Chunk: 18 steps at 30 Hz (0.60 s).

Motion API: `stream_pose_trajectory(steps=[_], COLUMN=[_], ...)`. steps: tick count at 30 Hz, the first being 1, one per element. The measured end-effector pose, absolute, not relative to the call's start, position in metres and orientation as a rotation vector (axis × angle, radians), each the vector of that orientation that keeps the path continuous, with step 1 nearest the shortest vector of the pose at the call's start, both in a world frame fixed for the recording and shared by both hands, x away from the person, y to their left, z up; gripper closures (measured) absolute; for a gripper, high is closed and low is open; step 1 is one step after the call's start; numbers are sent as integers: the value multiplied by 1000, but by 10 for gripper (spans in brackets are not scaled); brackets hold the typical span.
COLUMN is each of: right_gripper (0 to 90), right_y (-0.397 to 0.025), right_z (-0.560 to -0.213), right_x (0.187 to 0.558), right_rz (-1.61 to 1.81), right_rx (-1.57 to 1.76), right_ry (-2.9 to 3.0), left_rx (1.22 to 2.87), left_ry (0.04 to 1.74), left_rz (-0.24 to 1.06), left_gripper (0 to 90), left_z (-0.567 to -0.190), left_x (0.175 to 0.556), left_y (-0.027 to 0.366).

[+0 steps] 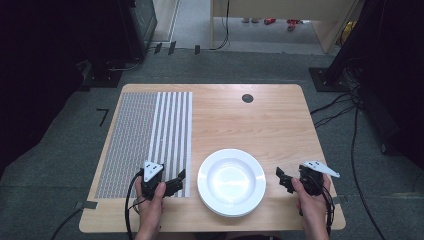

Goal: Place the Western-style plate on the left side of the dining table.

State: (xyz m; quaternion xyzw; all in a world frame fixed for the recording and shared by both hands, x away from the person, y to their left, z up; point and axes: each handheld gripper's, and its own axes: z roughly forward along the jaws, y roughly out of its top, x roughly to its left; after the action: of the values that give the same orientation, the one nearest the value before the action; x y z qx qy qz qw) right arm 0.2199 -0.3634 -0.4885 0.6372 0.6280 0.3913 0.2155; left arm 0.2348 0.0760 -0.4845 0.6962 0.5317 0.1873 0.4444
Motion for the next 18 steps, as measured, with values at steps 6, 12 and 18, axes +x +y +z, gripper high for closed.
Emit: stream_pose_trajectory(steps=[6, 12, 18], right_gripper=[94, 94, 94], right_y=[-355, -346, -339], right_z=[-486, -484, -482], right_x=[219, 218, 217], right_rz=[1168, 1185, 1212], right_rx=[1766, 1740, 1718], right_ry=[1761, 1786, 1805], left_rx=[1730, 1742, 1738], left_ry=[1307, 1291, 1281], left_rz=[448, 429, 417], left_gripper=[185, 185, 185], left_z=[-485, -485, -485], left_x=[234, 232, 231], left_y=[72, 68, 65])
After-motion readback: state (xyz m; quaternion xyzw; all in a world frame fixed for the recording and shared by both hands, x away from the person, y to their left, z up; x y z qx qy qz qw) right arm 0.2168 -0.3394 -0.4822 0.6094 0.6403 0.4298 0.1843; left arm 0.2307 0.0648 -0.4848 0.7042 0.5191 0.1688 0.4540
